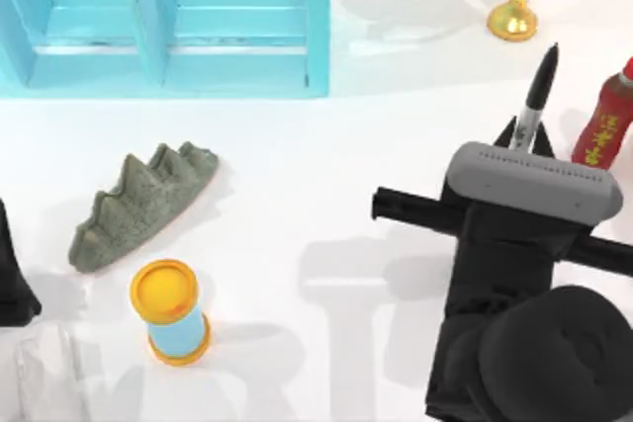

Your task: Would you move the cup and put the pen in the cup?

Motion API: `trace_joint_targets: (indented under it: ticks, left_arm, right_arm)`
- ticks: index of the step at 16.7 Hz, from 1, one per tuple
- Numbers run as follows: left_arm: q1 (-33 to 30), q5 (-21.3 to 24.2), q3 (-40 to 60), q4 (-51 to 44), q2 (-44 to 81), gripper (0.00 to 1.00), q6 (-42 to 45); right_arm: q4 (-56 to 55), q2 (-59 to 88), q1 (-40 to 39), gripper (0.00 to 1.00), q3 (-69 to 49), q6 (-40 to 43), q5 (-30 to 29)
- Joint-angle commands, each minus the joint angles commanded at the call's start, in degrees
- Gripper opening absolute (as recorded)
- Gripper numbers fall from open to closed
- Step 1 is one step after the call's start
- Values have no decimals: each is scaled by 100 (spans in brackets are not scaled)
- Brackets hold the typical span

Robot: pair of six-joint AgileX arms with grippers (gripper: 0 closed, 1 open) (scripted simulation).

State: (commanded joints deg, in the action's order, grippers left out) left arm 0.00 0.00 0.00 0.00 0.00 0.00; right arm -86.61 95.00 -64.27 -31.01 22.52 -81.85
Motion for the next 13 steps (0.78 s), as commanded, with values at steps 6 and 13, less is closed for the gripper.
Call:
trace_joint_targets:
  ticks: [6,13]
  left_arm:
    - [0,0,0,0,0,100,0]
    - [0,0,0,0,0,100,0]
  right_arm:
    - [418,-2,243,0,-12,-452,234]
    - [934,14,531,0,-10,-984,505]
